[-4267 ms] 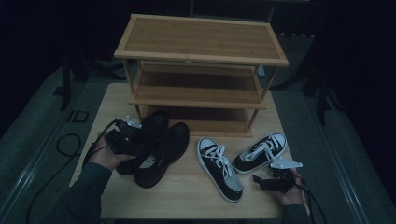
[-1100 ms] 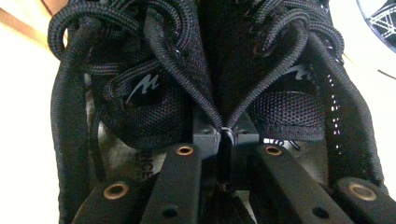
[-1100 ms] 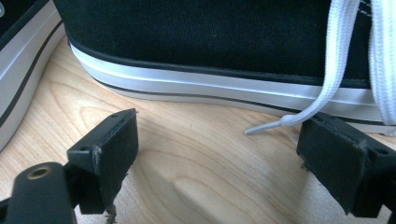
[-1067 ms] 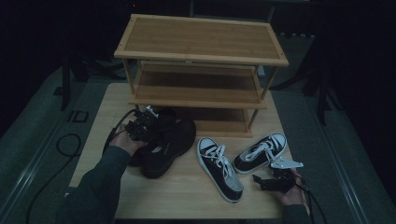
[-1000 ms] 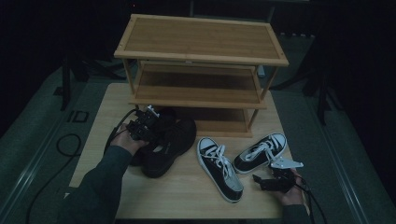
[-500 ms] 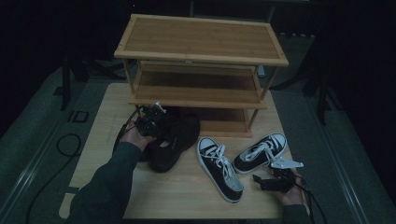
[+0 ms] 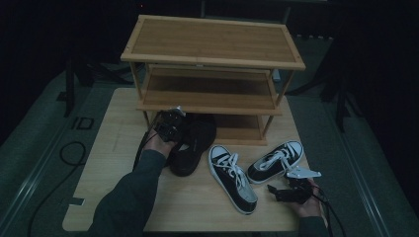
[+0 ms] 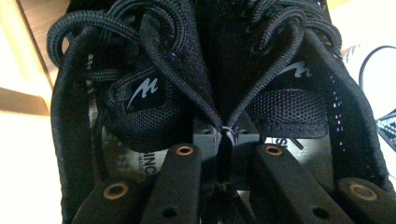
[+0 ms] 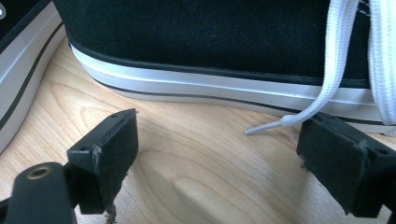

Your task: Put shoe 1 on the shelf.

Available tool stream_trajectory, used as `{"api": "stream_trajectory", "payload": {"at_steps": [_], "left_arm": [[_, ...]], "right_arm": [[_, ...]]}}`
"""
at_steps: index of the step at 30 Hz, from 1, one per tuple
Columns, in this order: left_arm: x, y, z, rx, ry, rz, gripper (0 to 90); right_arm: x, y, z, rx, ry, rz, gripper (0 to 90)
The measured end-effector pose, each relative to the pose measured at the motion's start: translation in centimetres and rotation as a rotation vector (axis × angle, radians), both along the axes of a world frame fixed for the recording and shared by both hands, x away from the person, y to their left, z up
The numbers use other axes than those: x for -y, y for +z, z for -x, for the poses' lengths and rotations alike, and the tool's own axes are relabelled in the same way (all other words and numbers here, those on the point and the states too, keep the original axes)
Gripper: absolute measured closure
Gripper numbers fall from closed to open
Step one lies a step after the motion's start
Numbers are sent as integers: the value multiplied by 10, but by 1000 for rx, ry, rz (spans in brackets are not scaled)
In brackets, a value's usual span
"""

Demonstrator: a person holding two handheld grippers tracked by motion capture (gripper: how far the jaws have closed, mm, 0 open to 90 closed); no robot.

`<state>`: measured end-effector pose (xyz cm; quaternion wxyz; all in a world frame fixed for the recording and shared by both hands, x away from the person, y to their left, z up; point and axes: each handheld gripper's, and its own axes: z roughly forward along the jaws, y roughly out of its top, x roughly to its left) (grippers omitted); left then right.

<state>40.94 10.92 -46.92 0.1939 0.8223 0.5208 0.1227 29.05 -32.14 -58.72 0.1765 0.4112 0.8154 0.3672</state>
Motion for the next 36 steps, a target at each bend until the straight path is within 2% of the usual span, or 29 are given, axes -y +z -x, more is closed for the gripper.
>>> {"api": "stream_trajectory", "payload": {"at_steps": [6, 12, 15, 17, 20, 23, 26, 33, 34, 36], "left_arm": [[13, -1, -2, 24, 19, -21, 850], [22, -2, -4, 40, 49, -10, 844], [25, -2, -3, 47, 46, -6, 813], [24, -2, -2, 43, 32, 0, 751], [22, -3, 0, 32, -3, -16, 625], [17, -1, 1, -8, -31, 7, 595], [12, 4, 5, -11, -48, 22, 578], [4, 17, 18, 22, -82, 25, 552], [1, 22, 25, 43, -99, 28, 552], [-2, 27, 31, 62, -126, 38, 593]], "right_arm": [[0, 0, 0, 0, 0, 0, 123], [0, 0, 0, 0, 0, 0, 123], [0, 0, 0, 0, 0, 0, 124], [0, 0, 0, 0, 0, 0, 123], [0, 0, 0, 0, 0, 1, 123], [0, 0, 0, 0, 0, 1, 124], [0, 0, 0, 0, 0, 1, 124], [0, 0, 0, 1, 0, 3, 124], [0, 0, 0, 0, 0, 3, 124], [0, 0, 0, 0, 0, 3, 123]]}}
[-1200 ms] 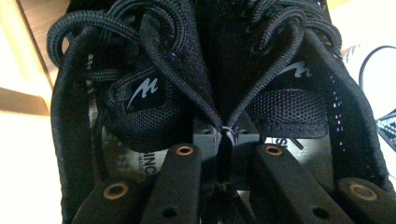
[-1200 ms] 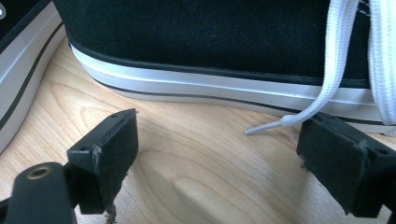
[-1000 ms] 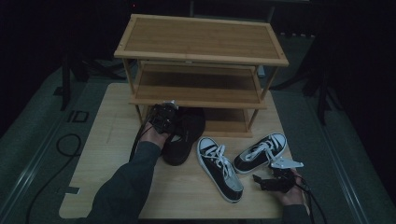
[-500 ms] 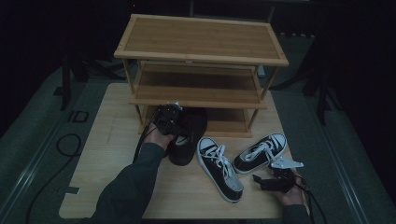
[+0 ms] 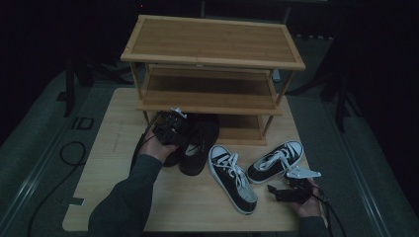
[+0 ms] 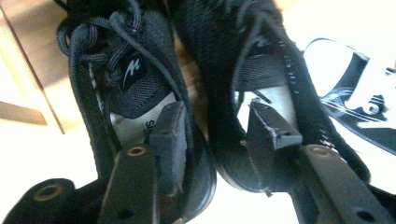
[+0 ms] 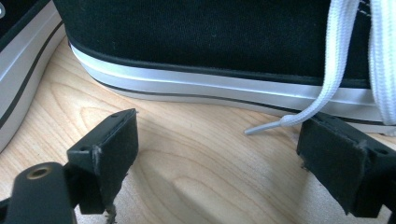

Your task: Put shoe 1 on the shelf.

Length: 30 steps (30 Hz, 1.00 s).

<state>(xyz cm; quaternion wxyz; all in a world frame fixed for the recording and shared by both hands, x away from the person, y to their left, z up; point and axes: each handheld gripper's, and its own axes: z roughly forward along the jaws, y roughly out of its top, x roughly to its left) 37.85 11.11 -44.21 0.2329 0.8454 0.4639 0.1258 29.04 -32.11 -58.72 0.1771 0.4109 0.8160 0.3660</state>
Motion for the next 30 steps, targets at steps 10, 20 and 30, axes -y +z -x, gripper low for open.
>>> {"api": "stream_trajectory", "payload": {"at_steps": [10, 20, 30], "left_arm": [[-14, 9, 35, 41, -107, 57, 607], [-18, 2, 57, 54, -171, 43, 706], [-16, -18, 66, 65, -183, 60, 851]], "right_arm": [[0, 0, 0, 1, -1, 6, 123], [0, 0, 0, 1, -1, 6, 124], [0, 0, 0, 2, 0, 5, 123]]}}
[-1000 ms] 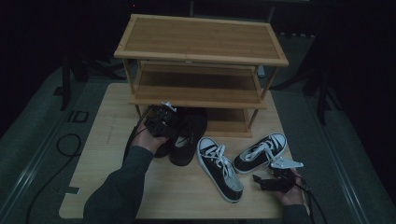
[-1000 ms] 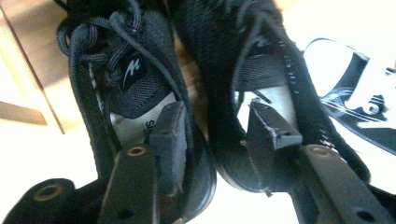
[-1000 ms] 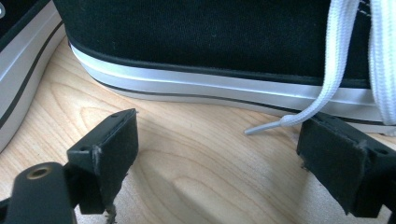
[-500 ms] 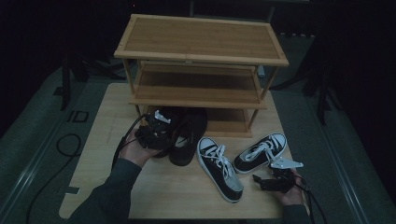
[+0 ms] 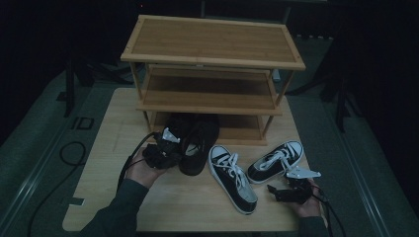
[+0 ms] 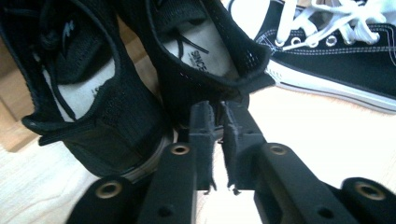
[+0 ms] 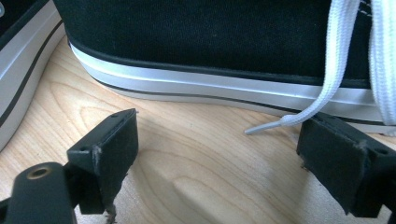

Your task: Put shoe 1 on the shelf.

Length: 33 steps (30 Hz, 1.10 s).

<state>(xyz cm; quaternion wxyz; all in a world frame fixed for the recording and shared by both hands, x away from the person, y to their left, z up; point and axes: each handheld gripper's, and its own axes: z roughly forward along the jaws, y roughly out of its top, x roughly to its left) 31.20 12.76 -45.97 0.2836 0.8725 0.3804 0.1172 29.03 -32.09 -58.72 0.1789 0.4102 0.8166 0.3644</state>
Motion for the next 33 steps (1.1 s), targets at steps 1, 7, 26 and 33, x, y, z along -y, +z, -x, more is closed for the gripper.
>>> {"api": "stream_trajectory", "payload": {"at_steps": [1, 7, 26, 33], "left_arm": [[0, -2, 1, 6, -7, -10, 872], [6, -23, 6, -5, -30, -40, 900], [28, -80, 3, -61, -60, -126, 900], [42, -84, 1, -47, -69, -139, 900]], "right_arm": [[0, 0, 0, 0, 0, 0, 123], [0, 0, 0, 0, -1, 3, 124], [0, 0, 0, -1, -1, 0, 123], [0, 0, 0, -1, -1, -1, 123]]}}
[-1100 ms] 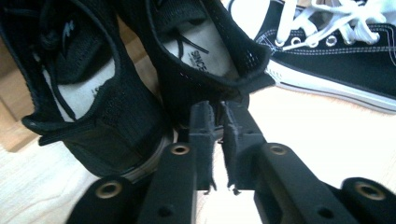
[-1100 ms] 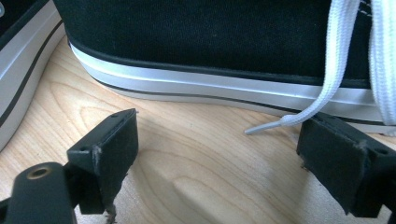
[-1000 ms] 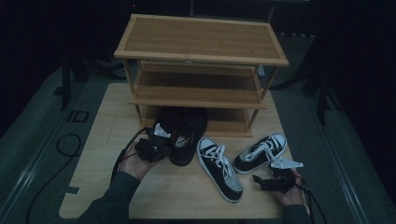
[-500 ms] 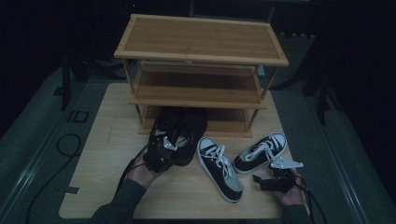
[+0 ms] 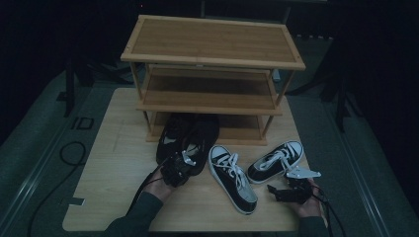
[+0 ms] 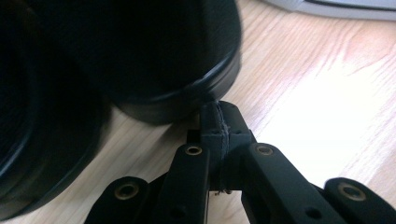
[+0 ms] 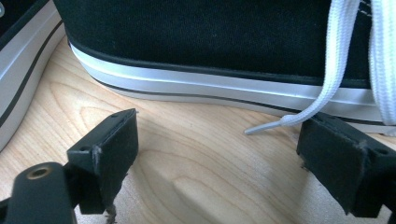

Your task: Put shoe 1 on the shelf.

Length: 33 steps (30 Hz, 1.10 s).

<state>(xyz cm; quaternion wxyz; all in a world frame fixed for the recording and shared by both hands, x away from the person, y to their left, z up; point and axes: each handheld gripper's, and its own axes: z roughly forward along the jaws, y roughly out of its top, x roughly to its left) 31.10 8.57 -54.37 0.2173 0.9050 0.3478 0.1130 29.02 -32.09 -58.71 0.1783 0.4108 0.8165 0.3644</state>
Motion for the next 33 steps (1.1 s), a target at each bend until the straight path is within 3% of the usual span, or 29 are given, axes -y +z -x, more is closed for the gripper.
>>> {"api": "stream_trajectory", "payload": {"at_steps": [4, 9, 15, 17, 20, 23, 33], "left_arm": [[7, 4, -2, 31, -2, -25, 900], [14, 4, -8, 46, 1, -26, 900], [17, 7, -18, 35, -7, 0, 900], [19, 10, -20, 62, 0, 1, 900], [22, 15, -26, 61, -8, 22, 900], [26, 14, -26, 69, -18, 2, 900], [8, 5, -19, 46, 11, -32, 900]], "right_arm": [[0, 0, 0, 0, 0, -1, 123], [0, 0, 0, 0, 0, -1, 123], [0, 0, 0, 0, 1, -2, 123], [0, 0, 0, 0, 0, -1, 123], [0, 0, 0, 0, 0, 0, 123], [0, 0, 0, 0, 0, -2, 123], [0, 0, 0, 0, 1, -2, 123]]}}
